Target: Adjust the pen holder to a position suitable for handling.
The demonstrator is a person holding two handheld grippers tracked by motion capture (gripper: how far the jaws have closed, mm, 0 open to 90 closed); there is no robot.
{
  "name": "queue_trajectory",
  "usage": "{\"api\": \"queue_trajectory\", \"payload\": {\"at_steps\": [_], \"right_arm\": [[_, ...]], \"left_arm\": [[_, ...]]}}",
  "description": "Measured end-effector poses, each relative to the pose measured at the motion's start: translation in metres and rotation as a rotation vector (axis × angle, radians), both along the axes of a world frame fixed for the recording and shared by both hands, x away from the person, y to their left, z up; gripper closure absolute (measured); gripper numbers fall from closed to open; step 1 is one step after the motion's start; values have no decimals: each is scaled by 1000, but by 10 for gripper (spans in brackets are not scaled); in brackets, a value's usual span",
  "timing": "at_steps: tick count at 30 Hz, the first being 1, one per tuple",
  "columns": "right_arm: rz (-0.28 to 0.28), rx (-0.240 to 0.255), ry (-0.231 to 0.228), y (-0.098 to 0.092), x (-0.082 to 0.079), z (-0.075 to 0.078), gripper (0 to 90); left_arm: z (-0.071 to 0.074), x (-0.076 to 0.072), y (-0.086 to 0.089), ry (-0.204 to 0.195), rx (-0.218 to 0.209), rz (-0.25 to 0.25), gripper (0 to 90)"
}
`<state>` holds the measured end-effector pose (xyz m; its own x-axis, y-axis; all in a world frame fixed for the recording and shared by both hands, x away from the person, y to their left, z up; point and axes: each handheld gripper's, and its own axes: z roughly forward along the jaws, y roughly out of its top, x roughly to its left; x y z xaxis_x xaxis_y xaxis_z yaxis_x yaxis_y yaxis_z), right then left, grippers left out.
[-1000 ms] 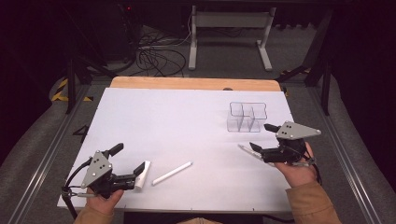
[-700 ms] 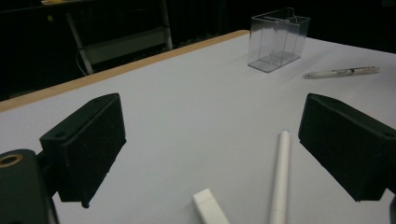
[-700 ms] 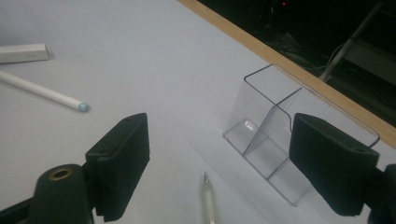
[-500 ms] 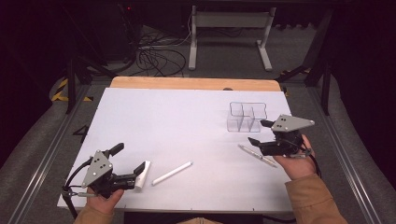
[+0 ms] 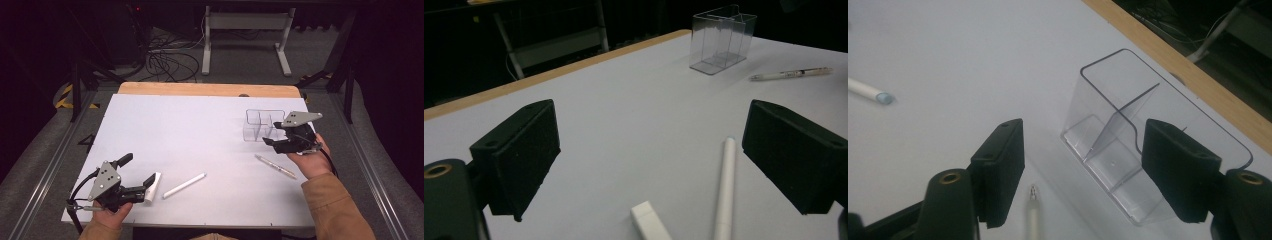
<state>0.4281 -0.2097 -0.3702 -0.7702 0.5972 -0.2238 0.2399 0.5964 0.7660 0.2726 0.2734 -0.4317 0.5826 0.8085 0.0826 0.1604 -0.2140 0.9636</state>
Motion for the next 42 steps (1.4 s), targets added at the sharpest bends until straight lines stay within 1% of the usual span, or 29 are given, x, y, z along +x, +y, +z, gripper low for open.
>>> {"api": "queue_trajectory", "payload": {"at_steps": [6, 8, 13, 18, 21, 26, 31, 36, 42], "right_arm": [[-12, 32, 57, -4, 17, -5, 374], [-11, 29, 68, -4, 22, -6, 381], [-7, -3, 64, -2, 31, -8, 387], [1, -50, 60, 2, 37, -11, 404], [4, -56, 56, 4, 40, -13, 408], [-1, -56, 73, 4, 46, -18, 409], [-4, -56, 78, 5, 50, -20, 424], [-3, -59, 90, 6, 55, -23, 474], [-3, -100, 99, 12, 60, -29, 525]], "left_arm": [[0, 0, 0, 5, -2, 0, 90], [0, 0, 0, 4, -1, 0, 90], [0, 1, 0, 2, 4, 0, 90], [0, 1, 0, 0, 3, 1, 90], [0, 1, 1, -1, 6, 1, 90], [0, 1, 0, -1, 5, 2, 90], [-1, 1, 1, 2, 3, 1, 90], [-1, 1, 0, 6, 3, 0, 90], [-2, 2, 0, 6, 0, 0, 90]]}}
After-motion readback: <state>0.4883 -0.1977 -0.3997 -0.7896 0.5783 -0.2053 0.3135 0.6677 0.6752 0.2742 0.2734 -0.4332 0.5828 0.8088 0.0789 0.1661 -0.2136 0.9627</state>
